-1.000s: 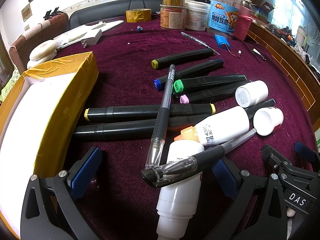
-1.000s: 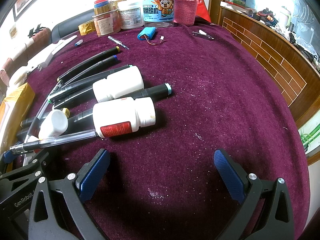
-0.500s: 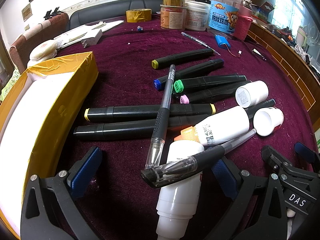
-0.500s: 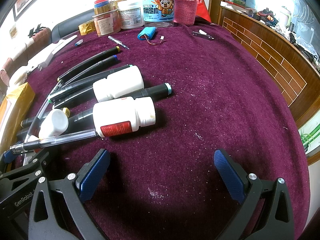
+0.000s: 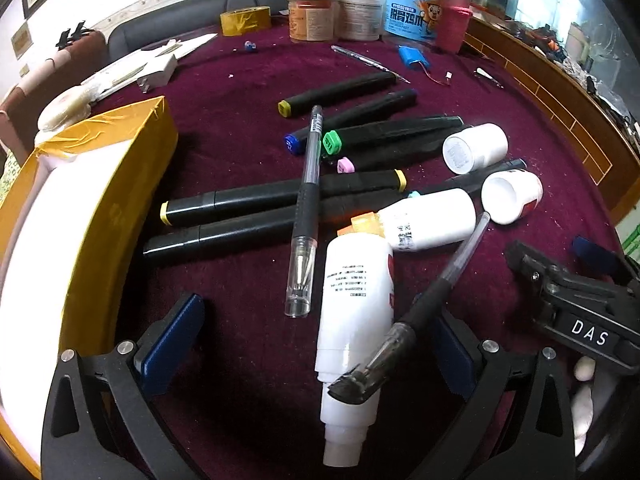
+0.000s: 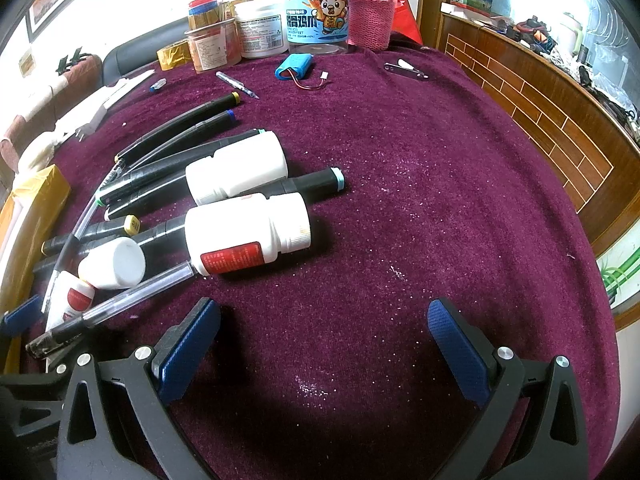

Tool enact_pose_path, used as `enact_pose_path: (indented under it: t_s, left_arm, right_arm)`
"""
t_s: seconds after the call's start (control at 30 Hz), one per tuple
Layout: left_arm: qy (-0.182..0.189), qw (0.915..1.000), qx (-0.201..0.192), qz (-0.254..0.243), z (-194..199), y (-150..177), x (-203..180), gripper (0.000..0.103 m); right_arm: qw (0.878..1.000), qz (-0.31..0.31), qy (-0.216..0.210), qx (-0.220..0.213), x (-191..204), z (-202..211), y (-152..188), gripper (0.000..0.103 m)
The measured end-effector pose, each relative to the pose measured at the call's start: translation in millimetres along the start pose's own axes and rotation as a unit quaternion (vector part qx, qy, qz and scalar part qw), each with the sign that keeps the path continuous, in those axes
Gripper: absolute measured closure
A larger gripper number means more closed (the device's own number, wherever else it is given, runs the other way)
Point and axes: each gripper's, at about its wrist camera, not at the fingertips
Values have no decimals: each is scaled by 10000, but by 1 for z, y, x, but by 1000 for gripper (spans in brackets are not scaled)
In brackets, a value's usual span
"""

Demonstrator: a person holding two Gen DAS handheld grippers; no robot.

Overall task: Organize rigid objects
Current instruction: 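Close the left tool on the tall white bottle with orange cap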

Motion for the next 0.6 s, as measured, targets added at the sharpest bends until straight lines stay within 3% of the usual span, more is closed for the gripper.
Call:
enact_pose_path:
  t_s: [0.27,0.37,0.5,0.6]
  left_arm:
    - [-88,9999,-6,128,-2,-1,-3,0]
    - [117,9999,27,8,1,1,1,0]
    - [345,9994,-70,7,7,7,4,0]
    - [73,9999,21,-130,3,6,-4,0]
  right_arm:
    - [9997,187,-43,141,-1,-3,-5,2]
    - [9998,75,-25,191,-13,8,0,10]
    - [9970,-397,-60,-668,-44,51,7,10]
    - [9856,-911,45,-1422,-68,70,2,10]
Point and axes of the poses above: each gripper's, at about its wrist camera, not at the fingertips, and z roughly against the way its jaws point, x to its left, y to its underside, and after that the axes turned 6 degrees about y, right-handed
